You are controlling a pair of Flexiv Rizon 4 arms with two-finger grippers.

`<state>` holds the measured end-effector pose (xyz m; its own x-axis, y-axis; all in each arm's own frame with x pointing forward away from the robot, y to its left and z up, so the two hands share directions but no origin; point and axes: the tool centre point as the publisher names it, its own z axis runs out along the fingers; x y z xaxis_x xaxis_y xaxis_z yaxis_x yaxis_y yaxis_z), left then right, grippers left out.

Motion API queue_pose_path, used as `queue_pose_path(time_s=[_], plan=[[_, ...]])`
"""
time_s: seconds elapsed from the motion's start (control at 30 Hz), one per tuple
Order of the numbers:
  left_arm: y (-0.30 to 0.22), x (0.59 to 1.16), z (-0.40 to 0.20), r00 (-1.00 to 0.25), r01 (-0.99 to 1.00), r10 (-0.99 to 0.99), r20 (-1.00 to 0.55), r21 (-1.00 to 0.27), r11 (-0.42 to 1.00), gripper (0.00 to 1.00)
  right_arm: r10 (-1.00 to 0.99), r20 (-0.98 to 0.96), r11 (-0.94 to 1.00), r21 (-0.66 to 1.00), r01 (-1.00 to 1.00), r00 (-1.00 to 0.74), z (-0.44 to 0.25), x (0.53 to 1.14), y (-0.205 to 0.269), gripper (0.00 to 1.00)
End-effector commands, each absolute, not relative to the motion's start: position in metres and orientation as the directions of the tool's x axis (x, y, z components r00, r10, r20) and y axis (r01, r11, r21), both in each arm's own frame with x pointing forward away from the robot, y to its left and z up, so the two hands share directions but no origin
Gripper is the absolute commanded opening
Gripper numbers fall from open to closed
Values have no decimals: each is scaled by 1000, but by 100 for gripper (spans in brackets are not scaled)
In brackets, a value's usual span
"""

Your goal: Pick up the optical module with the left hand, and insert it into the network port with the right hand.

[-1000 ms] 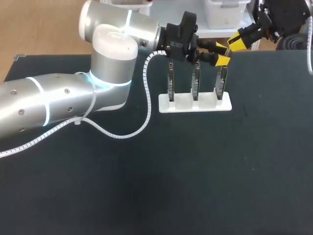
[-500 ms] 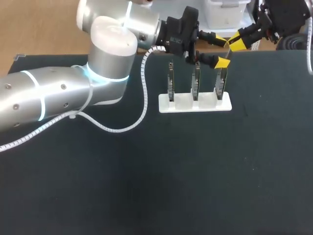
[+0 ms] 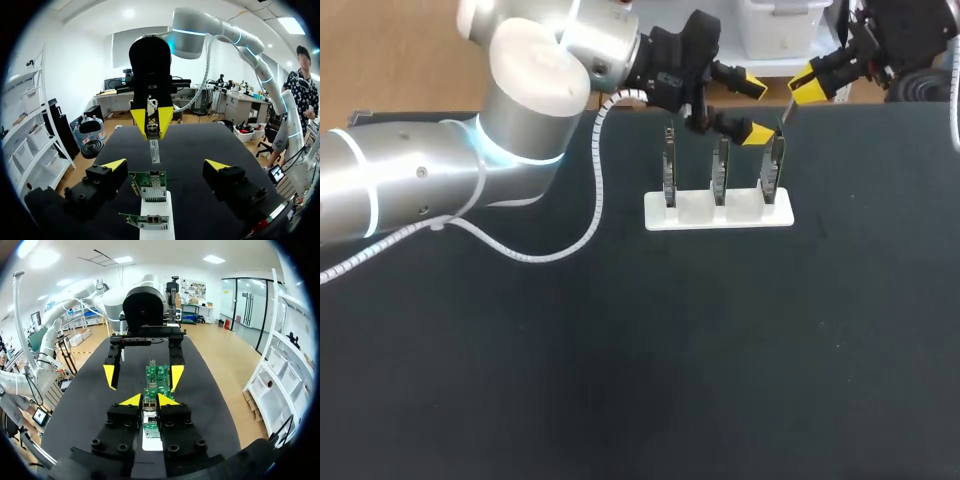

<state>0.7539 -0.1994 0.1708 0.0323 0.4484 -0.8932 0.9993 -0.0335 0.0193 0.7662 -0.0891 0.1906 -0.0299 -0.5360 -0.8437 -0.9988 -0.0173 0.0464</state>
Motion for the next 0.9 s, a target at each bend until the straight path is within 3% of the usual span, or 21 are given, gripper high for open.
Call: queue_pose_path(time_s=[0.03, 0.9], plan=[[-203, 750, 176, 47, 999, 486, -873, 40, -26, 100, -531, -847, -19, 45, -999, -28, 189, 767, -89, 0], [-205, 757, 164, 39, 999, 540, -841, 47, 0, 100, -532, -846, -17, 51, -999, -34, 190, 768, -93, 0]])
